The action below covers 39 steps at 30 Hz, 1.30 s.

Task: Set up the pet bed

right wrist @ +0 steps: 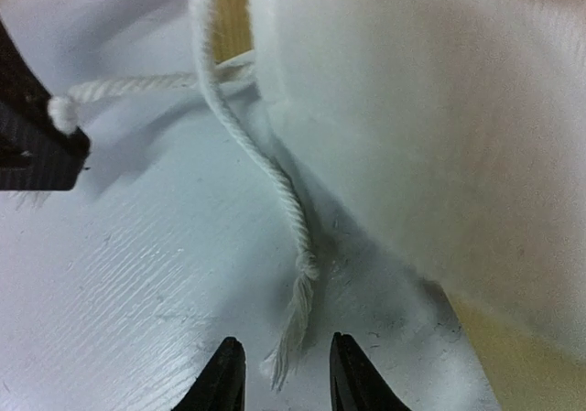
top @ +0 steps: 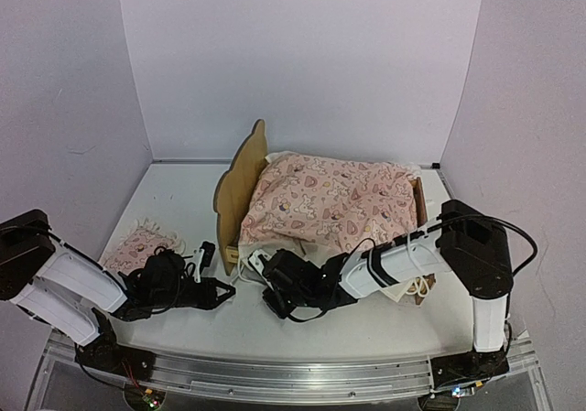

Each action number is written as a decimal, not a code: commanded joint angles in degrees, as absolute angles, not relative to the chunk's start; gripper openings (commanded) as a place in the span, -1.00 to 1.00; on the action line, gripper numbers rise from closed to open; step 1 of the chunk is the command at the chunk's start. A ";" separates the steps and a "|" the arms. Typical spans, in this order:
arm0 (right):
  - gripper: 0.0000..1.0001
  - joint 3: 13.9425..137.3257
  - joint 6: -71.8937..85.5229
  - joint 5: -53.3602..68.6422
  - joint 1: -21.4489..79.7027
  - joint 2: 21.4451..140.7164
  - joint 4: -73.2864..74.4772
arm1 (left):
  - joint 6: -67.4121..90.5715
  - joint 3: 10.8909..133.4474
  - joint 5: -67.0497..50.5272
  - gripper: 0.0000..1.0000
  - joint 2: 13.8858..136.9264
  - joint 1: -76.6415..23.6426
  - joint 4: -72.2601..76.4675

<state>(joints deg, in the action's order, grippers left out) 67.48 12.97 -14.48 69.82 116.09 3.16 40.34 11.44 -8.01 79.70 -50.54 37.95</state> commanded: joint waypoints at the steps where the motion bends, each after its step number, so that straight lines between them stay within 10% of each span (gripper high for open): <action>1: -0.45 65.77 12.93 -19.55 70.57 118.10 -5.63 | 39.56 11.07 -8.25 -1.00 78.20 -50.27 38.27; 8: -0.99 63.34 12.01 -18.03 70.58 116.77 -11.71 | 37.99 11.78 -8.57 -1.00 79.82 -50.27 38.29; 39: -1.00 86.08 22.43 -0.46 68.46 122.10 -12.82 | 18.10 6.77 -8.23 -1.00 66.01 -52.30 38.94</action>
<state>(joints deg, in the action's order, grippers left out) 79.94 22.63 -2.68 68.51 118.63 -12.19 20.84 6.55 -6.46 67.83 -51.88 37.04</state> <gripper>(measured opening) 0.013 0.020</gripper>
